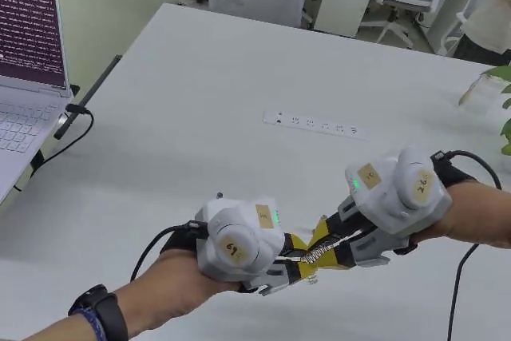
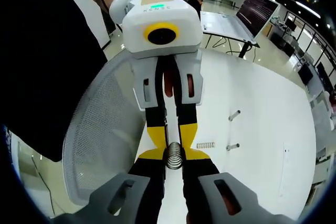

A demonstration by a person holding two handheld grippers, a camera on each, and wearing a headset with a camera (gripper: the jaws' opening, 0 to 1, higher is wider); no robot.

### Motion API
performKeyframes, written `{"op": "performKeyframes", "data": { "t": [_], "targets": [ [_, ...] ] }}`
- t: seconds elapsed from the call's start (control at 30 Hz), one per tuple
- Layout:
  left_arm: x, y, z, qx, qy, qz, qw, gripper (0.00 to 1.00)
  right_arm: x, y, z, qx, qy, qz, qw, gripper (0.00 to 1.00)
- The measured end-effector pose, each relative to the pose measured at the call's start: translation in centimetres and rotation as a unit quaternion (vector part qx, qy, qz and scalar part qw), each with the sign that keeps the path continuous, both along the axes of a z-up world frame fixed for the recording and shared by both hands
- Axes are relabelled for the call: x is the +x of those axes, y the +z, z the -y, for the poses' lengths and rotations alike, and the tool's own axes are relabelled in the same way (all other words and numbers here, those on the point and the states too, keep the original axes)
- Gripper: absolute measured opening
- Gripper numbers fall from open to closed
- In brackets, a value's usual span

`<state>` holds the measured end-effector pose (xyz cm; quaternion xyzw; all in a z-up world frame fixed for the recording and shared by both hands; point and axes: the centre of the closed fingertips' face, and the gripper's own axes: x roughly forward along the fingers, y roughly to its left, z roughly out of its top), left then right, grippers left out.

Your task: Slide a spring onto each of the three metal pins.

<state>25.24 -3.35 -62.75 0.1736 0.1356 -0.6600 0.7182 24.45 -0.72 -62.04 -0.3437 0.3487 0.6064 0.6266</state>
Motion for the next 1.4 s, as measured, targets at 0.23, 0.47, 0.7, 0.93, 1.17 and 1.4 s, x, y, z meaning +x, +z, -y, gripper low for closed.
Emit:
{"op": "performKeyframes", "data": {
  "t": [0.23,0.47,0.7,0.93,1.17,1.4],
  "targets": [
    [0.0,-0.5,-0.4,0.005,-0.004,-0.001,1.0,0.03,0.0,-0.4,-0.4,-0.006,0.0,0.008,0.9999,0.09],
    [0.1,-0.6,-0.2,0.002,-0.006,-0.002,1.0,0.03,0.1,-0.5,-0.1,-0.009,-0.01,0.012,0.9998,0.09],
    [0.0,-1.2,-0.5,0.007,-0.006,-0.005,0.9999,0.03,0.0,-0.8,0.3,-0.01,-0.023,0.008,0.9997,0.09],
    [0.4,-1.7,-1.2,0.01,0.001,-0.011,0.9999,0.03,0.0,-1.1,0.6,-0.012,-0.029,0.007,0.9995,0.08],
    [1.2,-1.5,-1.9,0.005,0.014,-0.013,0.9998,0.04,0.2,-1.1,0.6,-0.007,-0.034,0.009,0.9994,0.08],
    [1.6,-1.4,-2.6,0.004,0.03,-0.015,0.9994,0.05,1.3,-1.5,1.2,-0.013,-0.042,0.013,0.9989,0.08]
  ]
}}
